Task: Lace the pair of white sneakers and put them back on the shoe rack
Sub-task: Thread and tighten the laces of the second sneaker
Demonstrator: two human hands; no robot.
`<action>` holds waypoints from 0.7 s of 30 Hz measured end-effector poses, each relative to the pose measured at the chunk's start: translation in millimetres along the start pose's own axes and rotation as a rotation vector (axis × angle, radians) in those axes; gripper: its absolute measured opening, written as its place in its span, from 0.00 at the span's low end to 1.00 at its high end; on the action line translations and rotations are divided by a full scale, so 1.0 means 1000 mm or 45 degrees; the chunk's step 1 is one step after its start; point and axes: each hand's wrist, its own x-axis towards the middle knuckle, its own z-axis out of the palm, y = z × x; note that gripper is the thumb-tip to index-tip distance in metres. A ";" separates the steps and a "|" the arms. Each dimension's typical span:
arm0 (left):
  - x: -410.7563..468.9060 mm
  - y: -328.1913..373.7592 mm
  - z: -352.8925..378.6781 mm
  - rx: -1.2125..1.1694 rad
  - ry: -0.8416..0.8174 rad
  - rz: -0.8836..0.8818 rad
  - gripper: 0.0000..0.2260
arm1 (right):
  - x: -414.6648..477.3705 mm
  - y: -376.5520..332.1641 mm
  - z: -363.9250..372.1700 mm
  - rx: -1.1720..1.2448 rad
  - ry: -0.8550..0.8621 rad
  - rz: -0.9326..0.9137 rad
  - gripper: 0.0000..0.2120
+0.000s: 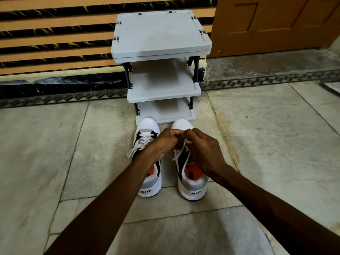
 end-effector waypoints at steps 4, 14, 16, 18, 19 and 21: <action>0.001 -0.001 -0.003 0.020 0.122 0.022 0.08 | -0.003 -0.003 0.001 -0.011 -0.050 0.064 0.27; 0.002 -0.011 -0.005 0.907 0.628 0.127 0.03 | -0.009 -0.001 -0.009 -0.275 -0.259 0.390 0.04; 0.001 -0.010 -0.003 1.059 0.660 0.098 0.06 | -0.010 0.003 -0.011 -0.307 -0.336 0.425 0.06; -0.001 -0.008 -0.001 1.210 0.679 0.090 0.09 | -0.011 0.005 -0.014 -0.326 -0.359 0.449 0.06; -0.002 -0.008 -0.001 1.256 0.688 0.092 0.10 | -0.011 0.006 -0.015 -0.335 -0.374 0.462 0.05; -0.004 -0.009 -0.001 1.309 0.683 0.100 0.11 | -0.011 0.007 -0.016 -0.352 -0.431 0.509 0.06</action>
